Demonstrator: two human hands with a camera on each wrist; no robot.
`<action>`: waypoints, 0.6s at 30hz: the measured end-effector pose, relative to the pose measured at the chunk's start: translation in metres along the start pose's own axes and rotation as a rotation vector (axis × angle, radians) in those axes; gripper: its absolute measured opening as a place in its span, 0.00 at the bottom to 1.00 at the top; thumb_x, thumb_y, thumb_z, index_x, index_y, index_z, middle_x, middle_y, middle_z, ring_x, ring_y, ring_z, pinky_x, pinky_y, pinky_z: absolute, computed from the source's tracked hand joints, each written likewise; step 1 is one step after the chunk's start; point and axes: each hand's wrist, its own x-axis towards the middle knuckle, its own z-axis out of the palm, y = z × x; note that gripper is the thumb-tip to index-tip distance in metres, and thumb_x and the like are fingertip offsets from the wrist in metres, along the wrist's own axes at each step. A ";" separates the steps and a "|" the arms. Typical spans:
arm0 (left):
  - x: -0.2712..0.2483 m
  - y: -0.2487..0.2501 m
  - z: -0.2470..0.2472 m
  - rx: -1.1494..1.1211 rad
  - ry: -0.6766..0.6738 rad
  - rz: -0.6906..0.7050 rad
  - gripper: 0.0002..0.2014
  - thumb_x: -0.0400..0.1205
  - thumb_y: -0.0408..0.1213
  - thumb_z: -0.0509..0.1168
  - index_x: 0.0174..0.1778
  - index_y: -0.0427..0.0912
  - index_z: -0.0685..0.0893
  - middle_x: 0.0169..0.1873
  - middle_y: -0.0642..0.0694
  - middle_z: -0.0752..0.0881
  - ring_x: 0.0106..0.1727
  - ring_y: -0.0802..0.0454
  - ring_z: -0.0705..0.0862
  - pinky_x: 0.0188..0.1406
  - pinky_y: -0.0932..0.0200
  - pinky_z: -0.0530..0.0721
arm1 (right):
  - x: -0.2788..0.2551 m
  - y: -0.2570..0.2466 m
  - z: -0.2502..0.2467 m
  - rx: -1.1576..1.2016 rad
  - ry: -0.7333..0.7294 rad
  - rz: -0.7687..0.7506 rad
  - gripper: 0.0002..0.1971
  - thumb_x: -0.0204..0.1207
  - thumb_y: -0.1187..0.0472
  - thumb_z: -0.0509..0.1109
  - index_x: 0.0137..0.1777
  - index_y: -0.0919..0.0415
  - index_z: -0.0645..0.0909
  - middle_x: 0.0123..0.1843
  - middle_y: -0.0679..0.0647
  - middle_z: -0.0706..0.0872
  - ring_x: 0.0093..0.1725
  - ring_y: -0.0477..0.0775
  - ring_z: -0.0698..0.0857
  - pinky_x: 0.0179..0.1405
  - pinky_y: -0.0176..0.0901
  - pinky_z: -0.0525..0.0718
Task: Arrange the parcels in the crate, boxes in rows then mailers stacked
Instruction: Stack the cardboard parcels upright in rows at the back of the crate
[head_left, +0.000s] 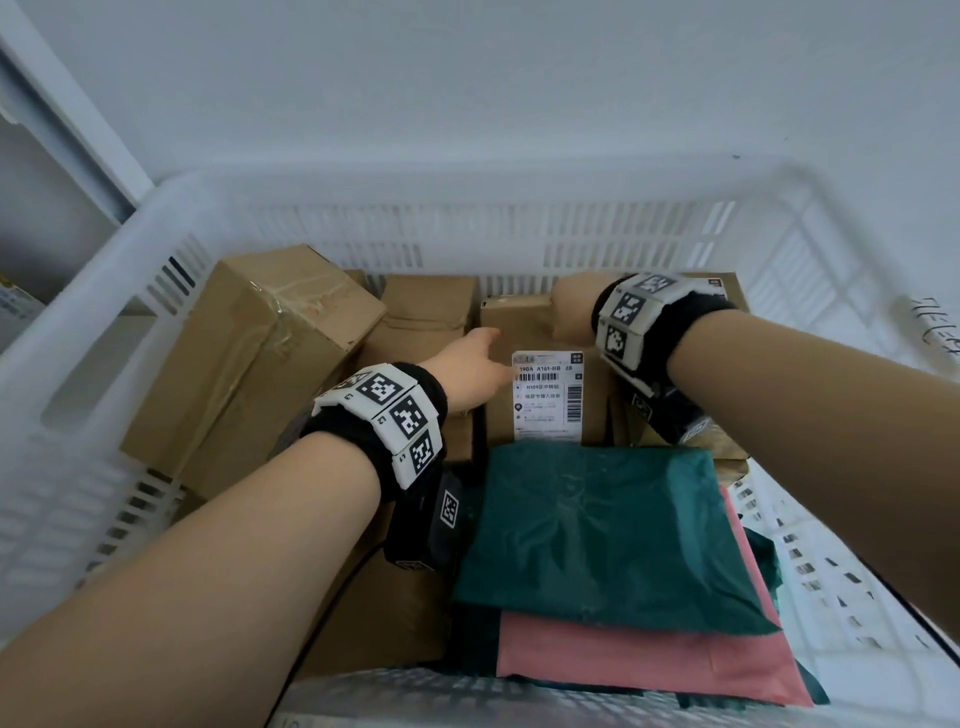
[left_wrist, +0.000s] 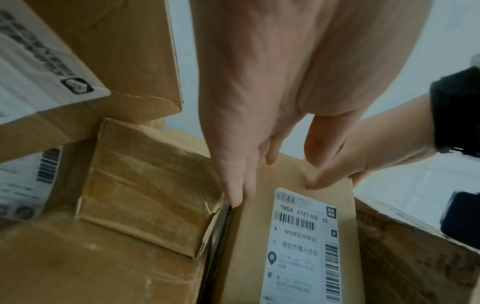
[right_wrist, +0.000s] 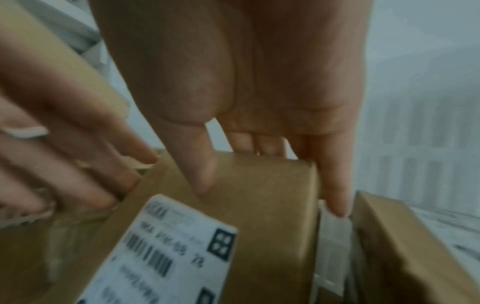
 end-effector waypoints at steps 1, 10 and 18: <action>0.000 -0.001 0.000 0.008 -0.002 -0.013 0.32 0.85 0.36 0.59 0.84 0.40 0.54 0.82 0.41 0.62 0.82 0.46 0.63 0.77 0.58 0.65 | 0.001 -0.005 0.005 0.010 -0.002 0.012 0.25 0.79 0.46 0.65 0.66 0.67 0.79 0.58 0.62 0.84 0.55 0.61 0.83 0.46 0.44 0.80; 0.009 -0.005 -0.012 -0.226 0.080 -0.119 0.19 0.83 0.26 0.58 0.70 0.42 0.67 0.60 0.36 0.81 0.64 0.38 0.82 0.69 0.42 0.79 | 0.031 -0.027 0.030 0.182 0.101 0.263 0.62 0.46 0.15 0.53 0.78 0.53 0.64 0.78 0.63 0.68 0.75 0.73 0.67 0.67 0.70 0.70; 0.008 -0.012 -0.015 -0.111 0.173 -0.085 0.26 0.84 0.28 0.58 0.79 0.36 0.61 0.64 0.37 0.82 0.59 0.45 0.87 0.62 0.48 0.84 | 0.052 -0.026 0.040 0.170 0.060 0.259 0.50 0.53 0.19 0.54 0.66 0.56 0.77 0.69 0.61 0.79 0.69 0.69 0.75 0.67 0.65 0.72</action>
